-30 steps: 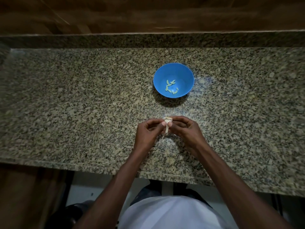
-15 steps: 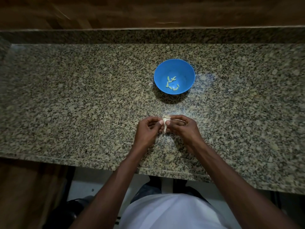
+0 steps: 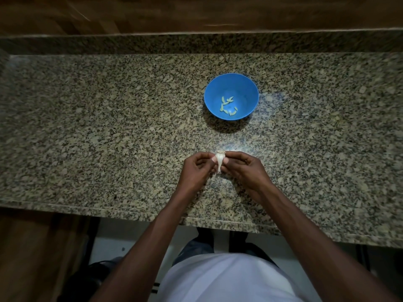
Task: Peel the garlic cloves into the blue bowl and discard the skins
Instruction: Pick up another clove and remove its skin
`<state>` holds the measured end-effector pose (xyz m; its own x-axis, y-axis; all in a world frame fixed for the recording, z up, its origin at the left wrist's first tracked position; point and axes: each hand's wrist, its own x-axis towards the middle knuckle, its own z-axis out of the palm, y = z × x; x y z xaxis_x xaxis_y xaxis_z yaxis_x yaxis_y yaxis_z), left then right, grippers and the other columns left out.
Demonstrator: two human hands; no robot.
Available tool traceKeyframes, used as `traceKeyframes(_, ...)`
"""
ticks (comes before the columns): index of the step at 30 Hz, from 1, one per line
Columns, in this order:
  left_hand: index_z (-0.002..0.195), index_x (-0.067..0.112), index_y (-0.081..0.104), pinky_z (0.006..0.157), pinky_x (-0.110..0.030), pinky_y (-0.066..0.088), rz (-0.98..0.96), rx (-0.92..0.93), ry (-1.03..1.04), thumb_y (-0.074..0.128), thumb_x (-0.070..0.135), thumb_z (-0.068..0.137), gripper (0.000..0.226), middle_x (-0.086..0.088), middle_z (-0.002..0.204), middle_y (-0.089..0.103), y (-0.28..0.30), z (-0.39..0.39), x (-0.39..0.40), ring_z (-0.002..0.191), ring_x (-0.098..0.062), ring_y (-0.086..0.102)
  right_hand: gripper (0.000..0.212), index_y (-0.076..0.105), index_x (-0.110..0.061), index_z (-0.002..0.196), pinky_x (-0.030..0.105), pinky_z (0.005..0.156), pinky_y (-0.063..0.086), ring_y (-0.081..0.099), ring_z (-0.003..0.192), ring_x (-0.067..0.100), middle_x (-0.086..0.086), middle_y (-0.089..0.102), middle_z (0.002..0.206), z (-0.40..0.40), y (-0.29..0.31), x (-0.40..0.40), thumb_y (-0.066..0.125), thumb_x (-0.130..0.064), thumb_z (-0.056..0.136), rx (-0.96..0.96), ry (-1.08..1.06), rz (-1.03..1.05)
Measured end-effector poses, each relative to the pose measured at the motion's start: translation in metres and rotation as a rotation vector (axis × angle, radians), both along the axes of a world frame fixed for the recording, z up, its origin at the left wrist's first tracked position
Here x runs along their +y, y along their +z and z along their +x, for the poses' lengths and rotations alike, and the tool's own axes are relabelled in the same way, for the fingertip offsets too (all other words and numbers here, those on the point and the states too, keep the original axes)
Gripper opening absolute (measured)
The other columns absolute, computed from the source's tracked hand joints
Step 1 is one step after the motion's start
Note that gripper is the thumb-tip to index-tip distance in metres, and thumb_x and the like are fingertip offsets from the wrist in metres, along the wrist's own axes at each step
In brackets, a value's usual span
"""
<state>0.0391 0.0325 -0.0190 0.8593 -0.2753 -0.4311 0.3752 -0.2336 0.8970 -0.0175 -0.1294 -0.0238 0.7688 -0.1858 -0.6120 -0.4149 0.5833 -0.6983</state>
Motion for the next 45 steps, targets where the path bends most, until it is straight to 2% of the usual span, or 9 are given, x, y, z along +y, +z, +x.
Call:
traceKeyframes(4,0.116,0.012,0.070,0.080,-0.032,0.063,-0.015,-0.015,0.004,0.075,0.010,0.094,0.023,-0.009,0.105,0.075,0.002,-0.001,0.002,0.094,-0.017,0.075,0.028,0.072,0.006,0.115,0.026,0.079,0.063,0.077,0.092,0.024,0.019,0.078,0.107,0.001,0.001,0.002,0.077,0.000,0.088,-0.005,0.034,-0.053)
traceKeyframes(8,0.118,0.004,0.070,0.079,-0.030,0.063,-0.051,0.003,0.054,0.073,0.005,0.094,0.023,-0.009,0.101,0.077,0.005,-0.002,0.002,0.090,-0.019,0.077,0.022,0.078,-0.004,0.110,0.032,0.088,0.062,0.076,0.097,0.021,0.012,0.080,0.106,0.001,0.002,0.006,0.081,-0.010,0.088,-0.065,0.124,-0.215)
traceKeyframes(15,0.123,0.002,0.072,0.086,-0.030,0.062,-0.094,0.063,0.064,0.070,0.017,0.098,0.029,0.009,0.103,0.078,0.006,-0.007,0.005,0.098,-0.014,0.076,0.014,0.080,-0.006,0.105,0.022,0.074,0.058,0.076,0.091,0.015,0.006,0.081,0.101,0.003,0.007,0.010,0.079,-0.007,0.091,-0.105,0.151,-0.345)
traceKeyframes(18,0.120,0.006,0.074,0.083,-0.025,0.061,-0.122,0.094,0.091,0.072,0.015,0.096,0.025,-0.005,0.118,0.075,0.006,-0.008,0.005,0.098,-0.017,0.076,0.016,0.078,-0.005,0.104,0.028,0.078,0.061,0.076,0.090,0.018,0.008,0.080,0.102,0.003,0.007,0.012,0.081,-0.010,0.089,-0.102,0.156,-0.382)
traceKeyframes(21,0.108,0.016,0.075,0.081,-0.028,0.062,-0.149,0.115,0.143,0.073,0.009,0.094,0.016,-0.005,0.103,0.079,0.006,-0.009,0.006,0.091,-0.020,0.076,0.026,0.075,-0.006,0.111,0.031,0.080,0.062,0.076,0.097,0.024,0.013,0.078,0.106,0.003,0.005,0.013,0.084,-0.011,0.087,-0.102,0.136,-0.353)
traceKeyframes(25,0.107,0.004,0.073,0.083,-0.035,0.062,-0.151,0.104,0.197,0.080,0.006,0.088,0.021,-0.011,0.099,0.079,0.006,-0.006,0.009,0.094,-0.028,0.077,0.028,0.076,-0.006,0.118,0.034,0.079,0.062,0.076,0.096,0.025,0.010,0.079,0.109,0.002,0.004,0.011,0.080,-0.015,0.092,-0.129,0.181,-0.339)
traceKeyframes(29,0.104,0.004,0.076,0.081,-0.030,0.061,-0.131,0.067,0.182,0.077,0.004,0.089,0.014,-0.001,0.098,0.080,0.009,-0.006,0.010,0.094,-0.020,0.077,0.015,0.077,-0.004,0.106,0.035,0.083,0.064,0.075,0.084,0.022,0.008,0.079,0.098,0.003,0.005,0.012,0.078,-0.010,0.092,-0.117,0.190,-0.266)
traceKeyframes(38,0.102,0.007,0.077,0.074,-0.025,0.060,-0.086,0.075,0.149,0.077,0.008,0.091,0.011,0.008,0.097,0.080,0.007,-0.006,0.011,0.094,-0.016,0.076,0.026,0.073,0.006,0.110,0.033,0.086,0.063,0.076,0.090,0.027,0.017,0.078,0.101,0.002,0.005,0.015,0.080,-0.006,0.088,-0.026,0.105,-0.074)
traceKeyframes(45,0.098,0.014,0.076,0.068,-0.024,0.061,0.156,-0.169,0.105,0.078,0.019,0.092,0.009,0.003,0.091,0.077,0.003,-0.013,0.005,0.083,-0.010,0.074,0.020,0.071,0.004,0.100,0.030,0.079,0.062,0.075,0.086,0.025,0.015,0.076,0.092,-0.004,0.003,0.016,0.082,-0.003,0.085,-0.051,0.061,-0.086)
